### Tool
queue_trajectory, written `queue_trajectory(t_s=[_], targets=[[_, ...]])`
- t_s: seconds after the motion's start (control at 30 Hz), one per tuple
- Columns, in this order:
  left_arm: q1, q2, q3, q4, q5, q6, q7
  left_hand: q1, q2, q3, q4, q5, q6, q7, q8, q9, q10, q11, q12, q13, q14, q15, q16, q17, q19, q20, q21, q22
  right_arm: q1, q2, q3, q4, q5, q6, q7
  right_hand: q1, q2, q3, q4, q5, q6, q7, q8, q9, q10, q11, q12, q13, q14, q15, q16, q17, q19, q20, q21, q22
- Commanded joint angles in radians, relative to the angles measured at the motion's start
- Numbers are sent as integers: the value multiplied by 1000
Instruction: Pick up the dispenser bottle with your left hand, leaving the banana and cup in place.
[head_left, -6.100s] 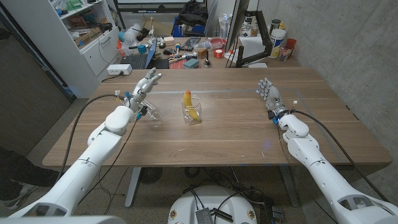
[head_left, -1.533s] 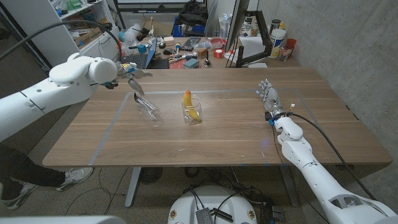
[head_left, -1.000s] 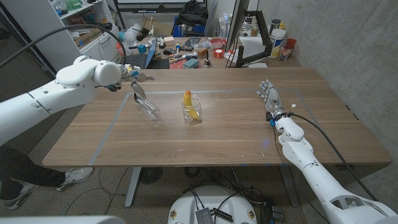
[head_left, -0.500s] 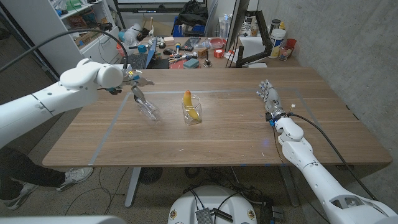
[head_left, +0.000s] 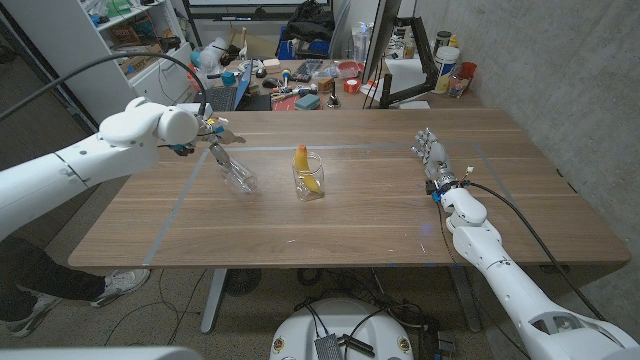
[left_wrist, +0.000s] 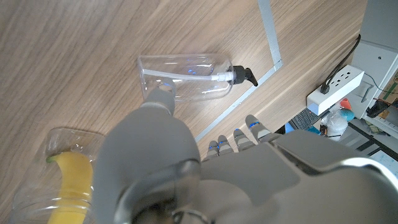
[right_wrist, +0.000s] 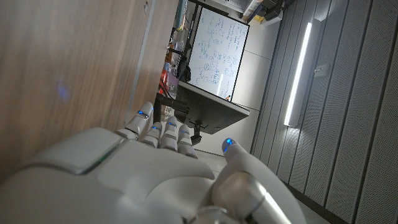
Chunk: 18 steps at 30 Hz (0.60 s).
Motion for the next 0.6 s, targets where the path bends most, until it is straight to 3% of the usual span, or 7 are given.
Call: queue_trajectory(t_s=[0.03,0.6], targets=[[-12,-8,27,25,25,-15,-5,4,9,-3,2,4,-504,5,7,4,-307,6,6,1,-274,0,4,3,-159,-86,-7,2,6,5,-4,8,-5,0,-3,-7,74,-4,1,4,7,3,4,6,3,0,1,2,-1,-14,2,2,4,-106,-5,6],[-28,-32,51,49,54,-34,-6,8,13,-13,2,6,-506,4,7,5,-310,5,10,2,-276,-1,4,3,-159,-85,-14,2,-5,0,2,-1,-3,-3,-9,-7,74,-6,1,5,7,4,4,6,3,2,1,2,-1,-13,2,2,6,-105,-10,6]])
